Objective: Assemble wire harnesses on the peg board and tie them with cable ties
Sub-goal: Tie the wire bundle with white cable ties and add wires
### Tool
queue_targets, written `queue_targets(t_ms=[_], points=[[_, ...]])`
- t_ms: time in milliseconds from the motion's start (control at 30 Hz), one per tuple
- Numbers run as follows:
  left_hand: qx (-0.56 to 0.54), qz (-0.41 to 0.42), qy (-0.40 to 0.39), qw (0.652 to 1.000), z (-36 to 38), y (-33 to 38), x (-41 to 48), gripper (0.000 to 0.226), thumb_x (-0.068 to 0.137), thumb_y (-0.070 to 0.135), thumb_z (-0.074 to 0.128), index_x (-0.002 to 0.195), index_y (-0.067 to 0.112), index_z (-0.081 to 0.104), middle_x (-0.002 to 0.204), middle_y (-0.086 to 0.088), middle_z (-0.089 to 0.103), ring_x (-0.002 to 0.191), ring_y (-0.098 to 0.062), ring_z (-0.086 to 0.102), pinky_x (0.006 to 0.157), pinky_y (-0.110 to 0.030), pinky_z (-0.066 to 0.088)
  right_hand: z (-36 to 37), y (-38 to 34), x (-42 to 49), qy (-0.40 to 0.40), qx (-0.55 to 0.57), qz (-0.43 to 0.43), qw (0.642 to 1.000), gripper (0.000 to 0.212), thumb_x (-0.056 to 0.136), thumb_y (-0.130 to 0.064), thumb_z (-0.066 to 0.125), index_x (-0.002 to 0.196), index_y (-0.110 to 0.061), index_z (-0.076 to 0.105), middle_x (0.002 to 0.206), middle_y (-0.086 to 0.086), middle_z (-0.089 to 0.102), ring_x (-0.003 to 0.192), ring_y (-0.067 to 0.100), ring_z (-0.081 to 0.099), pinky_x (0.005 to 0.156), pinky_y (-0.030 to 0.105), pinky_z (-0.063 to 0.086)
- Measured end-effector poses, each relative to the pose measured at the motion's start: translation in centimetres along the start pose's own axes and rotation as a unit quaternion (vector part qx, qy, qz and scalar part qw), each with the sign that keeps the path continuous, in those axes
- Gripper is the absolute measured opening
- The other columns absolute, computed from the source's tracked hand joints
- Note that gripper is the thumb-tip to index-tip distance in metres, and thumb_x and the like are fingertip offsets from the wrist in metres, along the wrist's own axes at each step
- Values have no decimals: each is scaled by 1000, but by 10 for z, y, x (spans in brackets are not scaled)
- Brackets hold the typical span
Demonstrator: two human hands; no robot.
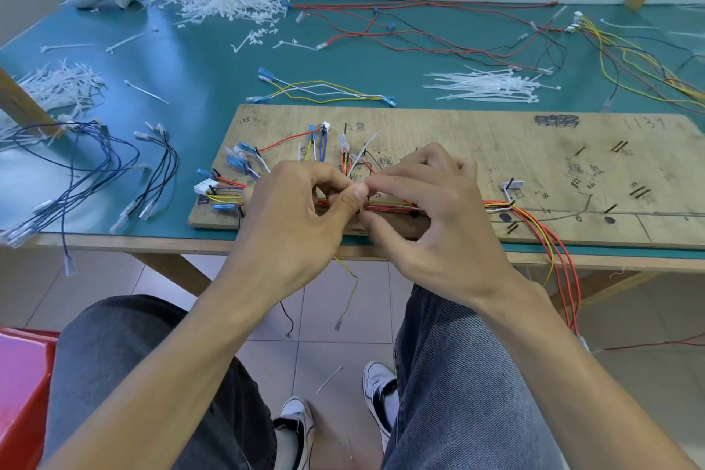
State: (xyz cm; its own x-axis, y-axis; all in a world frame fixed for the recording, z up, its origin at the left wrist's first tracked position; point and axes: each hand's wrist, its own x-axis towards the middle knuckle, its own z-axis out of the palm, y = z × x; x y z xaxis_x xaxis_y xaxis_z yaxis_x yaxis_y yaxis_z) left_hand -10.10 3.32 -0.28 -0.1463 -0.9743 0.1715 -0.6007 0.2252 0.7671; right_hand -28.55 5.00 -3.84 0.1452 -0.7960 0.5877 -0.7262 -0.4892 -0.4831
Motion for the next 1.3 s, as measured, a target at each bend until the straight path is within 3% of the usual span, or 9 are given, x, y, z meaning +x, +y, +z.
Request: queue_targets(t_ms=[100, 233, 400, 567, 800, 933, 1067, 1200, 1300], points=[[8, 5, -12, 1000, 0, -1, 4, 22, 94, 43, 72, 76, 31, 76, 69, 9, 67, 75, -8, 54, 75, -36, 46, 0, 3, 0, -8, -16, -1, 1000, 23, 89, -38, 83, 108, -27, 80, 106, -18, 74, 105, 17, 58, 87, 52, 35], [32, 28, -17, 999, -4, 0, 11, 17, 92, 41, 74, 76, 40, 70, 78, 11, 62, 96, -15, 47, 71, -14, 34, 3, 4, 1, 4, -7, 0, 1000, 15, 92, -36, 81, 104, -27, 81, 103, -18, 75, 102, 16, 58, 86, 53, 37], [20, 50, -38, 998, -8, 0, 20, 10, 94, 36, 75, 85, 40, 76, 71, 14, 59, 88, -11, 48, 75, -22, 35, 4, 5, 1, -3, 4, 15, 1000, 16, 93, -39, 79, 104, -29, 82, 103, -18, 75, 102, 14, 58, 87, 55, 38], [1, 66, -44, 997, -9, 1, 28, 10, 91, 25, 79, 81, 28, 78, 67, 11, 58, 61, 6, 50, 59, -7, 34, 2, 3, 3, -6, 16, 31, 999, 11, 94, -39, 78, 97, -30, 83, 99, -20, 76, 99, 13, 58, 89, 58, 42], [2, 95, -37, 995, -7, -1, 35, 9, 94, 23, 76, 85, 24, 77, 80, 8, 70, 73, 7, 52, 68, -9, 35, 1, -2, 7, -15, 63, 63, 996, 21, 100, -35, 72, 83, -30, 83, 86, -22, 75, 93, 13, 58, 87, 58, 47], [-11, 116, -65, 991, -10, -2, 34, 12, 96, 19, 74, 85, 25, 74, 79, 12, 69, 77, 5, 55, 71, -12, 35, -2, -2, 13, -49, 96, 108, 988, 10, 93, -39, 77, 85, -34, 83, 84, -17, 76, 95, 14, 61, 92, 58, 47], [10, 123, -68, 990, -9, -1, 36, 13, 97, 20, 72, 86, 28, 71, 79, 14, 69, 76, 0, 56, 73, -26, 39, -1, -4, 20, -57, 107, 137, 983, 8, 89, -43, 78, 87, -36, 81, 77, -6, 71, 87, 16, 63, 88, 53, 49], [10, 127, -69, 989, -9, -1, 38, 12, 96, 19, 72, 86, 27, 73, 80, 13, 71, 78, 3, 58, 70, -11, 35, -2, -4, 16, -48, 99, 133, 985, 7, 89, -39, 79, 90, -33, 82, 75, -15, 66, 85, 15, 62, 87, 54, 50], [12, 129, -50, 990, -5, -1, 36, 16, 96, 16, 71, 83, 25, 72, 77, 14, 69, 70, 10, 56, 66, -7, 34, -2, -5, 15, -53, 77, 110, 989, 8, 92, -38, 76, 93, -32, 82, 85, -18, 71, 94, 21, 58, 89, 58, 47]])
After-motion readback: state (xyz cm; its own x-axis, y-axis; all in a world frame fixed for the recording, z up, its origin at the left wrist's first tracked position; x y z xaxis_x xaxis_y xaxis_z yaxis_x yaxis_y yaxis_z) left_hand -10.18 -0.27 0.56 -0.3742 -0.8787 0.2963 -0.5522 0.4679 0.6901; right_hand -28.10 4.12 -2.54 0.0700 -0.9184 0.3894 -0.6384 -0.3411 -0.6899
